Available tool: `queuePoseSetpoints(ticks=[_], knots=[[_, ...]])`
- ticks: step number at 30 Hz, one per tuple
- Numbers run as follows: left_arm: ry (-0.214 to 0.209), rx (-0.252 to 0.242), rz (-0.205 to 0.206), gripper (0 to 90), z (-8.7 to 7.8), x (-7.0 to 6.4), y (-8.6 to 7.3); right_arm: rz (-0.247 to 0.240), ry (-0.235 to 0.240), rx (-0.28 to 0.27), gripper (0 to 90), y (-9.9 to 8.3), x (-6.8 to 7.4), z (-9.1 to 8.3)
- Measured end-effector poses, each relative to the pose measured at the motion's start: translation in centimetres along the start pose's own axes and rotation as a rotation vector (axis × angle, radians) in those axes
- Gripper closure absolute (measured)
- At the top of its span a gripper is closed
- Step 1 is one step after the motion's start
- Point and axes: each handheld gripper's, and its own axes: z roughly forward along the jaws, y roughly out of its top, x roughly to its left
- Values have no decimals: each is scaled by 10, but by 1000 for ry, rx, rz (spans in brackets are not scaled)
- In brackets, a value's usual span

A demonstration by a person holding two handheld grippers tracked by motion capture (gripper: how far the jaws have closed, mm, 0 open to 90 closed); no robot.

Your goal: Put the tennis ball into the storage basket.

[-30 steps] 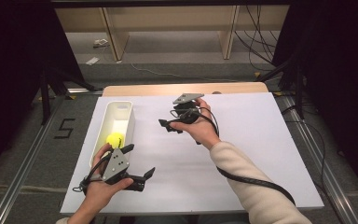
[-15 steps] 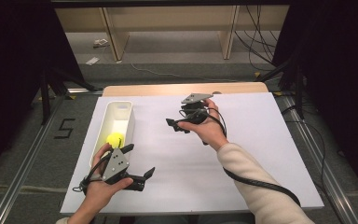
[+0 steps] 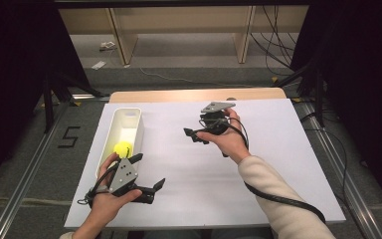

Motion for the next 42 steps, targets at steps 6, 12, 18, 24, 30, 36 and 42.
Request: queuePoseSetpoints(ticks=[6,12,18,24,30,36,42], knots=[[2,-1,-1,0,0,0,0,-2,-7,0,179,-2,-3,-5],[3,-2,-1,0,0,1,0,9,-16,2,178,-6,-6,-10],[4,-2,-1,0,0,0,0,16,-27,-2,178,-9,-10,-17],[4,-2,-2,0,0,0,0,28,-41,0,177,-15,-16,-24],[4,-2,-3,0,0,1,0,38,-51,-2,176,-19,-21,-29],[5,-2,-3,0,0,1,0,42,-65,-3,176,-22,-25,-36],[6,-3,-4,0,0,1,0,46,-79,-5,176,-25,-29,-43]])
